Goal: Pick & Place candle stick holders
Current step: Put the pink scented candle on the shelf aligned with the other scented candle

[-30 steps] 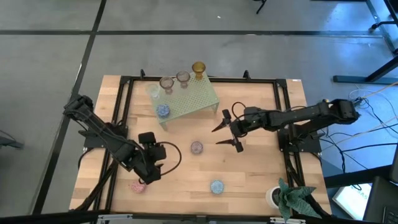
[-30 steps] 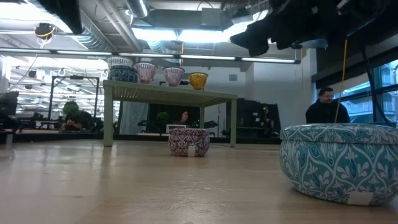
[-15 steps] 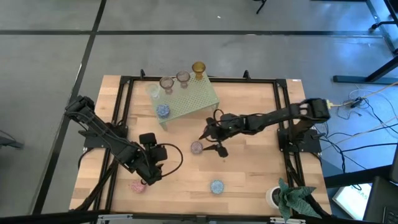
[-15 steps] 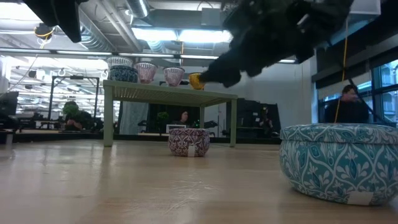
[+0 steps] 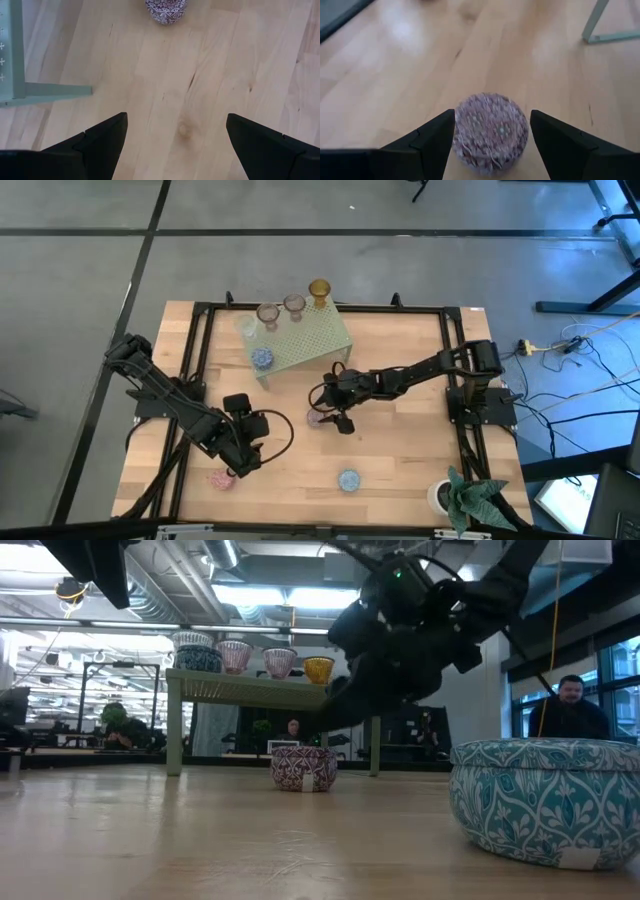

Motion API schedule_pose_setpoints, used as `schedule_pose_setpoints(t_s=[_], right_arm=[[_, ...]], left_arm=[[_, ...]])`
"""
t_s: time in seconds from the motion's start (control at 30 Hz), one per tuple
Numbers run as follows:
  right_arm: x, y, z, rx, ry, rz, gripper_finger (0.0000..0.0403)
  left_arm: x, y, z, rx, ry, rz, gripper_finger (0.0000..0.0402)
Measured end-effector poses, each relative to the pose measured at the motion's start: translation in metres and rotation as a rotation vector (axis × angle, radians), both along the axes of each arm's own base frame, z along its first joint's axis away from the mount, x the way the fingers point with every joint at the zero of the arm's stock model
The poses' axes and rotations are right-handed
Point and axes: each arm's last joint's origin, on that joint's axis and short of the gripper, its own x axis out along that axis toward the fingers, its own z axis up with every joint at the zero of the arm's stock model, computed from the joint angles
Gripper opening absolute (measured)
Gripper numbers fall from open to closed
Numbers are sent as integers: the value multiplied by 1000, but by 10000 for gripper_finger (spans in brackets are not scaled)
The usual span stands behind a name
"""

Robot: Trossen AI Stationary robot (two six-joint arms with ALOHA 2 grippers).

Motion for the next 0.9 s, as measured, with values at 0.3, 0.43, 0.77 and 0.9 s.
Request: schedule_pose_setpoints(t_s=[0.3,0.43,0.77,0.9], right_arm=[[2,0,-14,6,27,11,264],[2,0,-15,6,28,11,264],[2,2,-16,41,27,61,264],[2,2,-16,41,27,62,264]], left_arm=[[0,0,0,2,-3,0,338],[0,0,0,3,-3,1,338],[0,0,0,16,-13,4,338],[0,0,0,14,-13,5,338]])
